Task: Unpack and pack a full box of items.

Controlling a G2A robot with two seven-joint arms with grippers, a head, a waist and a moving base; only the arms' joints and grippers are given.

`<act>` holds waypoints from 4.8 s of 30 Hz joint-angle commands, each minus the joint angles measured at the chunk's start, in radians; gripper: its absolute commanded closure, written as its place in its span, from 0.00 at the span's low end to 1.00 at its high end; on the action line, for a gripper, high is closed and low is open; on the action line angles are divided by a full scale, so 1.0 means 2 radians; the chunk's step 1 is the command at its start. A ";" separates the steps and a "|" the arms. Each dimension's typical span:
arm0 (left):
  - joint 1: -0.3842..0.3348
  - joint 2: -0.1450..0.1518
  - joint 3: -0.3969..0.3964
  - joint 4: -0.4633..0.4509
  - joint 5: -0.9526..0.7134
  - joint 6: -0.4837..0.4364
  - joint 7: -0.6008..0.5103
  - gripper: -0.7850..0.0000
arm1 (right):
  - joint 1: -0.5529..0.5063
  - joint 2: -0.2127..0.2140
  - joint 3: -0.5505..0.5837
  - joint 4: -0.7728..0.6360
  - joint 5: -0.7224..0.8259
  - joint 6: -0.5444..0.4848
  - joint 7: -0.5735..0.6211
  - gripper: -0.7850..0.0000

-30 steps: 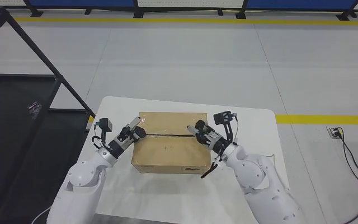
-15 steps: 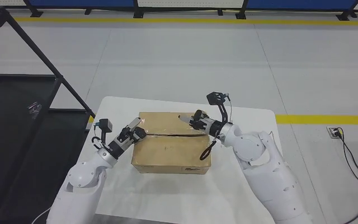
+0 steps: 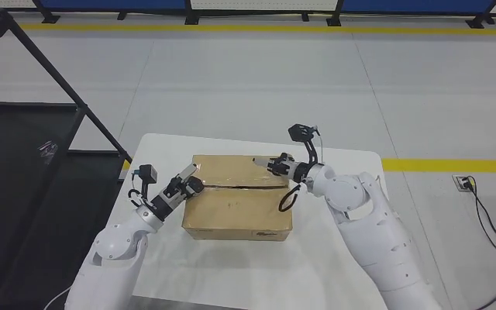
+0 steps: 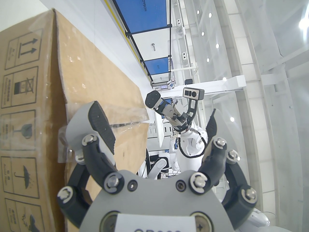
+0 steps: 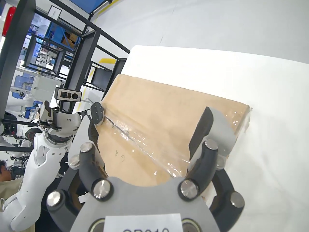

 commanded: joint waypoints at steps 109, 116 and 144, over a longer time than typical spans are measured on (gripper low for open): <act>-0.065 -0.009 0.071 0.055 0.003 -0.010 0.014 0.00 | -0.096 0.071 0.069 -0.037 0.146 -0.085 0.029 0.01; -0.066 -0.009 0.071 0.056 -0.001 -0.013 0.010 0.00 | -0.125 0.073 0.081 -0.097 0.156 -0.100 -0.019 0.00; -0.065 -0.011 0.074 0.057 -0.005 -0.021 0.008 0.00 | 0.026 0.000 -0.162 0.052 0.244 -0.084 -0.055 0.55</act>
